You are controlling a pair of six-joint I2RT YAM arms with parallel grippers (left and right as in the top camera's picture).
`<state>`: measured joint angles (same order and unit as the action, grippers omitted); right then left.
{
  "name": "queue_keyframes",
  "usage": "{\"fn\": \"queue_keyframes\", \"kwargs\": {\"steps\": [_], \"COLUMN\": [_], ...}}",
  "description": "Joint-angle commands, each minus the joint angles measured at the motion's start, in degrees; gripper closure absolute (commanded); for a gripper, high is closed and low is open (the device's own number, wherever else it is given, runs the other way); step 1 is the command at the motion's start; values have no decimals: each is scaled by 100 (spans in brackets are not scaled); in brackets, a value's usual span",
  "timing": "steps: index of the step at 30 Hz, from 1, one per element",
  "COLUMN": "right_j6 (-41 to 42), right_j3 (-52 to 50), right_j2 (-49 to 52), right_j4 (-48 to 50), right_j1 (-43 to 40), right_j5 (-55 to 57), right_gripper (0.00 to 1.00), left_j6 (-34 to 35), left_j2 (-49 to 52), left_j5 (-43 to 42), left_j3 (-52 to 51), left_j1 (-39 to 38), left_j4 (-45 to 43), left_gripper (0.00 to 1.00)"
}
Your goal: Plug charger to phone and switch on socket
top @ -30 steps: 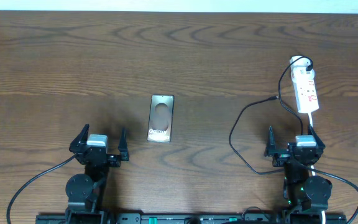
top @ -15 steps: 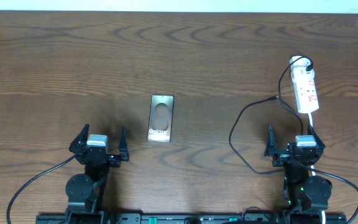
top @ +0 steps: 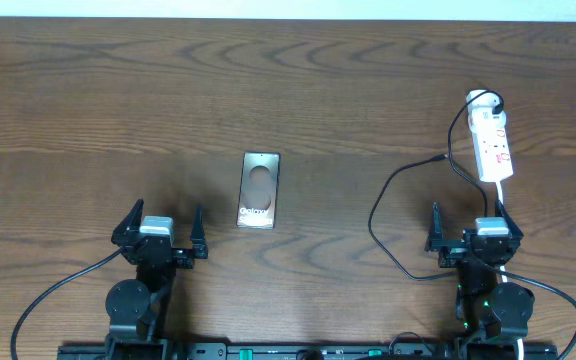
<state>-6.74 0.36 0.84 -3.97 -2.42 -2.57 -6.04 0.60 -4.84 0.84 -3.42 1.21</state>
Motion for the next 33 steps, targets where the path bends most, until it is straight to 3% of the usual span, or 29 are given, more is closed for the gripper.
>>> {"fn": "queue_keyframes", "kwargs": {"steps": [1, 27, 33], "right_j6": [-61, -61, -61], "right_j3": [-4, -4, -4], "right_j2": [-46, -46, -46], "right_j4": [-26, -28, -26], "right_j1": [15, 15, 15], "right_j5": [28, 28, 28], "right_gripper": [1, 1, 1], "left_j6": [-37, 356, 378], "left_j2": [-37, -37, -20], "left_j5": [-203, -382, -848], "left_j3": [-61, 122, 275], "left_j1": [35, 35, 35], "left_j4": [238, 227, 267], "left_gripper": [2, 2, 2]}}
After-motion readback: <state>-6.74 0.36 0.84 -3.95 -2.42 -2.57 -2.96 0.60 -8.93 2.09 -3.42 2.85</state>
